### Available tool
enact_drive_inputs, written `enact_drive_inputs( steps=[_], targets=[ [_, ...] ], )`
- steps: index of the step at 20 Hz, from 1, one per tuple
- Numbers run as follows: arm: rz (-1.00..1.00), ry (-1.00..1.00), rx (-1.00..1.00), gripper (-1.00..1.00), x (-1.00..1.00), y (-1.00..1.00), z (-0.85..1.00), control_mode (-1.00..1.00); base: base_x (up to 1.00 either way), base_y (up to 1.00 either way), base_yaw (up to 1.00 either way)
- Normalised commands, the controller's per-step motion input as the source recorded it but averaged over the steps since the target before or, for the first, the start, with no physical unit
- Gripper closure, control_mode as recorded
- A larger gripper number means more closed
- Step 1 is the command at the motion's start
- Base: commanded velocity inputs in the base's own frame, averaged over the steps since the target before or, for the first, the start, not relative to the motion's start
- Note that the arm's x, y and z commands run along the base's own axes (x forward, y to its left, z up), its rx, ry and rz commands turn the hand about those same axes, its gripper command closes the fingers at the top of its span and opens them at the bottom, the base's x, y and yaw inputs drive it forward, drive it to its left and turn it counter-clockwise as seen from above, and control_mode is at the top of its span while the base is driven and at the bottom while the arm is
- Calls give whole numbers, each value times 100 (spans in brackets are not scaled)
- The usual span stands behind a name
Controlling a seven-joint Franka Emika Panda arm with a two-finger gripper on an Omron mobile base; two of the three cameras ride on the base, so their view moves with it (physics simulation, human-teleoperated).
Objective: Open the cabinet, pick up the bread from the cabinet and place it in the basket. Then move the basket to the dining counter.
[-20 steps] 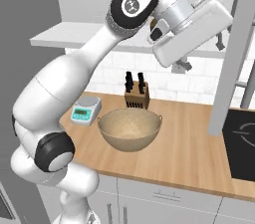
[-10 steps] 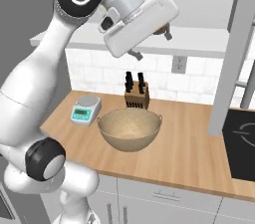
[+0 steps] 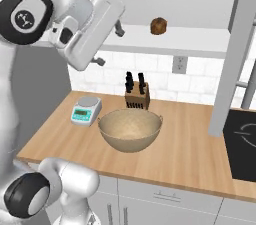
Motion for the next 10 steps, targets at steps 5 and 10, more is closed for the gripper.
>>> enact_drive_inputs(
  steps=[5, 10],
  targets=[
    [84, 2, -14, -100, -25, 10, 0, -100, 0, 0, 0],
    [85, 13, -9, -100, 0, 0, 0, -100, 0, 0, 0]
  ],
)
